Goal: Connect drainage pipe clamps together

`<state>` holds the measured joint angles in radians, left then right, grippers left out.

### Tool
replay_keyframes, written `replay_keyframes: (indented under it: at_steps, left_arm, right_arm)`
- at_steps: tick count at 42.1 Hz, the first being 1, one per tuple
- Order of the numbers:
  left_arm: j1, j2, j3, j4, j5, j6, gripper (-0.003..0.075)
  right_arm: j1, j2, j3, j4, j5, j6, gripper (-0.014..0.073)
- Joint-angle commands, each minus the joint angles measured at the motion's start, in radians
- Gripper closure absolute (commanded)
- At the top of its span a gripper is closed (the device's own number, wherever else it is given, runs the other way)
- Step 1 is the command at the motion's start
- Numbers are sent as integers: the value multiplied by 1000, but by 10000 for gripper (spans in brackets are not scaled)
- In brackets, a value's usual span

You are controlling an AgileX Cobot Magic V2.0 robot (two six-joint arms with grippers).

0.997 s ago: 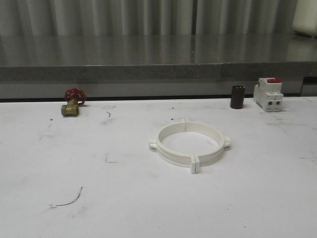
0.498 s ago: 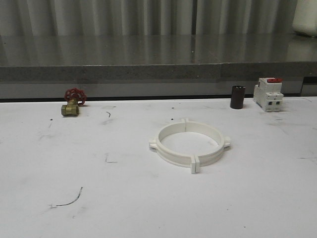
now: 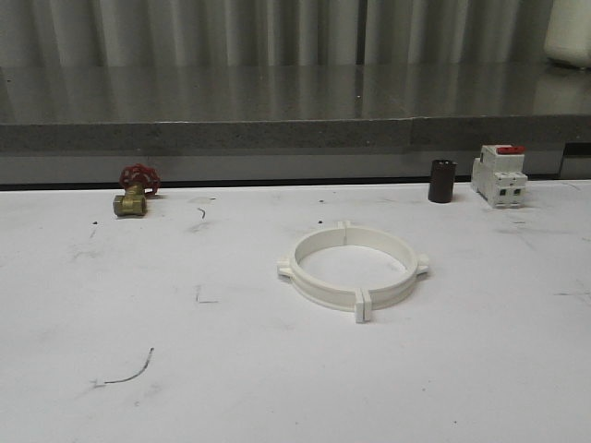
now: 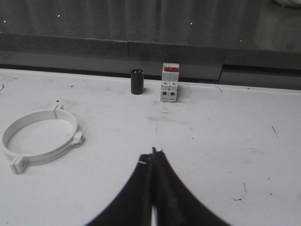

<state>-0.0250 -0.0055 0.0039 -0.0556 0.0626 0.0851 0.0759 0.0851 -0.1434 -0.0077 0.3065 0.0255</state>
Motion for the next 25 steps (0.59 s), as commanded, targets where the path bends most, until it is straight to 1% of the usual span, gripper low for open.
replay_keyframes:
  at_steps: [1,5,9,25]
  left_arm:
    - [0,-12,23,-7,-82,-3,741]
    - [0,-12,23,-7,-82,-3,741]
    - [0,-10,23,-7,-82,-3,741]
    - [0,-10,23,-7,-82,-3,741]
  right_arm:
    - [-29,-65,58,-6,-172,-2,662]
    - [-39,-113,117,-6,-226,-2,662]
    - [-39,-112,168,-6,-306,-2,662]
    - [-41,-112,167,28,-306,-2,662]
